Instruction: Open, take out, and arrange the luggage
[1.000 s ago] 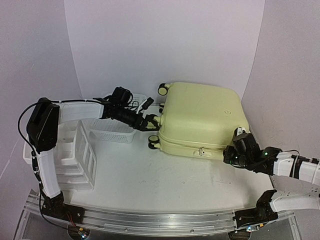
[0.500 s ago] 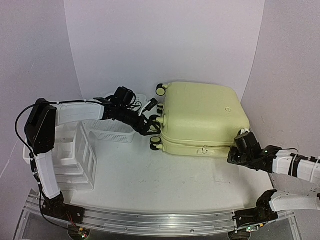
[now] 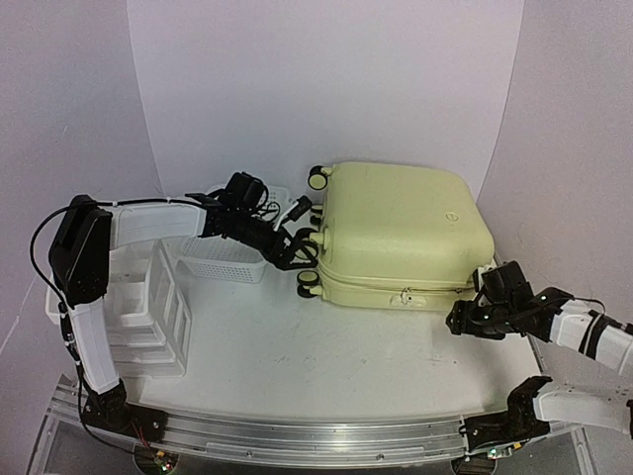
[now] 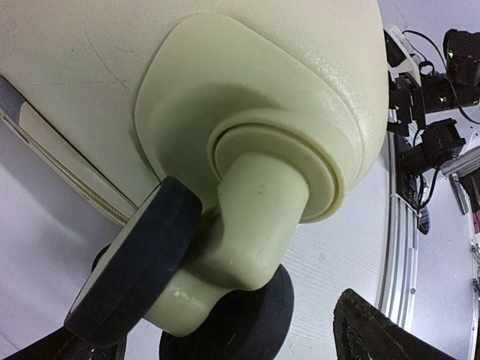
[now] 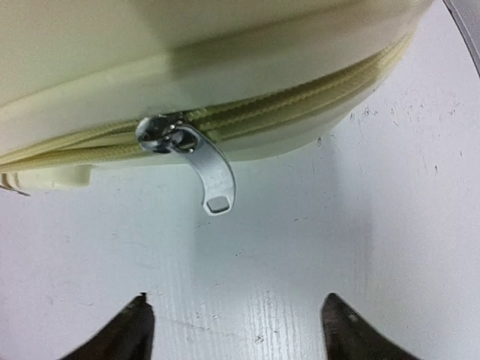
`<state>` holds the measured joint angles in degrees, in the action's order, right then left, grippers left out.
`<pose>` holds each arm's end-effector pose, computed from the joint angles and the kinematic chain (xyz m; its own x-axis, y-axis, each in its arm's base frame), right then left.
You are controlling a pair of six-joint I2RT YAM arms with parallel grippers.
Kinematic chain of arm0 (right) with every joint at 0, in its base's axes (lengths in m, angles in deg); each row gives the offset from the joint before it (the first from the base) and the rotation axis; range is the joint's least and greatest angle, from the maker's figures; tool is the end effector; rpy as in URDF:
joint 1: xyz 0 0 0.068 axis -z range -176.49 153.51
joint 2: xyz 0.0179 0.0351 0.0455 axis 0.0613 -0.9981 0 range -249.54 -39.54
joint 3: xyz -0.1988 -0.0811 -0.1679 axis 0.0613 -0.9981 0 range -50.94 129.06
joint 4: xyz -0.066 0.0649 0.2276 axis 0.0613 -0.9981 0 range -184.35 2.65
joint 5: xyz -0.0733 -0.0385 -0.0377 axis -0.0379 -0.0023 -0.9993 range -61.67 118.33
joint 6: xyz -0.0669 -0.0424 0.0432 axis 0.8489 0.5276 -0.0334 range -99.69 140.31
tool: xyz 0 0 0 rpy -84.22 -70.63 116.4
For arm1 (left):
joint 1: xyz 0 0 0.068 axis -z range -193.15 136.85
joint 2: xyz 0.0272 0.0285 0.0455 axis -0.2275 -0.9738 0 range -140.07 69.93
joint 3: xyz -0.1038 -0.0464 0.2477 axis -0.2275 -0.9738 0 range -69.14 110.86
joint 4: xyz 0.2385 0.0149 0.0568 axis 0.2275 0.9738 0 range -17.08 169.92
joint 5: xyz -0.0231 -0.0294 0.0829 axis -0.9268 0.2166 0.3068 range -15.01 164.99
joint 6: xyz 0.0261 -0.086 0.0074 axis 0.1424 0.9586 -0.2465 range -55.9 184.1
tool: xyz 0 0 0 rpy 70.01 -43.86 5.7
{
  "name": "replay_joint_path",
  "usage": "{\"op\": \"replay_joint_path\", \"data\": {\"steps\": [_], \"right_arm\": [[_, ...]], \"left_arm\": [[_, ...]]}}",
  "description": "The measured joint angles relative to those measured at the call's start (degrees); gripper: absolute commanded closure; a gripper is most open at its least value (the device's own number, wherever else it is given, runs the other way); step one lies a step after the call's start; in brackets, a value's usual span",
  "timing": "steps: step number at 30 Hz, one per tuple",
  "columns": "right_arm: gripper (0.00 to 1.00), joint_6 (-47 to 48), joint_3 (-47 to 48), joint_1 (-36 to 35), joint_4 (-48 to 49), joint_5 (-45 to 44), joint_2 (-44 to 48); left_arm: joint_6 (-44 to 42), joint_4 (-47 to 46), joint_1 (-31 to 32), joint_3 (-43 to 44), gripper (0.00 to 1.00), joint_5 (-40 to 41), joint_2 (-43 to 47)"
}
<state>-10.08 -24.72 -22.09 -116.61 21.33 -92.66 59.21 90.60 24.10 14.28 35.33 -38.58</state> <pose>0.1648 0.0682 0.1468 -0.8322 0.1580 -0.5315 0.0617 0.9790 0.1945 0.3155 -0.3045 0.2287 -0.4671 0.4375 -0.7684 0.8819 0.2930 -0.3693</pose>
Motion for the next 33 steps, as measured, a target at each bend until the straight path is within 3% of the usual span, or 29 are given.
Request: {"op": "replay_joint_path", "data": {"steps": [4,9,13,19,28,33], "right_arm": [[0.02,1.9,-0.1,1.9,-2.0,2.4,8.4],[0.07,4.6,-0.3,6.7,-2.6,7.1,15.7],[0.14,5.7,-0.2,15.6,-1.1,18.6,8.9],[0.24,4.8,-3.3,29.7,9.3,37.0,2.4],[0.30,4.0,-4.7,36.2,25.0,48.6,-8.5],[0.36,3.5,-4.9,38.0,31.9,53.5,-13.7]], "left_arm": [[-1.2,1.0,-0.4,0.0,0.11,-2.2,0.0],[-1.3,2.8,-0.5,0.0,0.24,-3.7,-0.1],[-0.3,3.4,-0.5,0.5,0.33,-4.7,-0.5],[2.5,3.5,-0.5,1.2,0.40,-6.3,-1.1],[4.2,3.0,-0.5,1.8,0.40,-8.8,-1.2],[4.5,2.5,-0.2,2.2,0.31,-10.1,-1.2]]}}
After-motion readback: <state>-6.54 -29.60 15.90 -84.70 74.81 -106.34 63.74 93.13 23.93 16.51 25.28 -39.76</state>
